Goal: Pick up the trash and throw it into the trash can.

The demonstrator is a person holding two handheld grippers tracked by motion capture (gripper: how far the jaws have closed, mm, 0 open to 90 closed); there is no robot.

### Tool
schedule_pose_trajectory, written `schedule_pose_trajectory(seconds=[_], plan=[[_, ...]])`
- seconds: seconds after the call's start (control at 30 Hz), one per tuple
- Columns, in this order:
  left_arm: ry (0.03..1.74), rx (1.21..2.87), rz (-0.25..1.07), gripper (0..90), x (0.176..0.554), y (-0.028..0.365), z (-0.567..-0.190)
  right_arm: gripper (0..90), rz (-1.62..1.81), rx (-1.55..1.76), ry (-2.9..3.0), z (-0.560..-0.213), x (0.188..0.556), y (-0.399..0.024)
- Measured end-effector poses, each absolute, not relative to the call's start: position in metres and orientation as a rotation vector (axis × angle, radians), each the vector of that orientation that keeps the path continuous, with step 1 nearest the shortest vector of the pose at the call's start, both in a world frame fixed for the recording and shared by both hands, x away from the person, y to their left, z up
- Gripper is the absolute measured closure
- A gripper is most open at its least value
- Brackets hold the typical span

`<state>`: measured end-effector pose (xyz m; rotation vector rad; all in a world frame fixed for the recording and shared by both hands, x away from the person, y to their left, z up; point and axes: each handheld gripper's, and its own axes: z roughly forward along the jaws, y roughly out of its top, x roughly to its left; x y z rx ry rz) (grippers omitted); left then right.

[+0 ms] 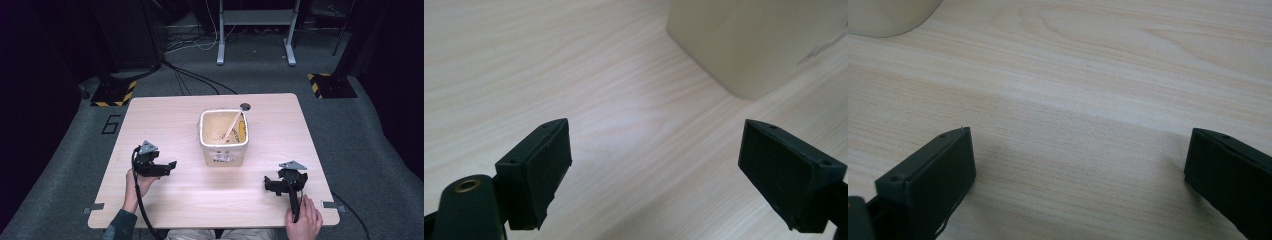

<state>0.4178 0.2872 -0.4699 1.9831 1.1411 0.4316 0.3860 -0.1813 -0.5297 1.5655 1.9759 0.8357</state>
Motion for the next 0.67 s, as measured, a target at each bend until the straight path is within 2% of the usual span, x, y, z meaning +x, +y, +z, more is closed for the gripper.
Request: schedule_pose_trajectory(seconds=[0.17,0.37,0.67], plan=[[1.195,2.025,0.379,12.0,0.415,0.296,-0.502,0.0,0.835,1.565,1.976,-0.53,0.386,-0.181],[1.19,2.082,0.389,10.5,0.41,0.298,-0.523,0.0,0.835,1.565,1.976,-0.53,0.386,-0.181],[1.16,2.069,0.5,9.8,0.407,0.291,-0.53,0.0,0.835,1.565,1.976,-0.53,0.386,-0.181]])
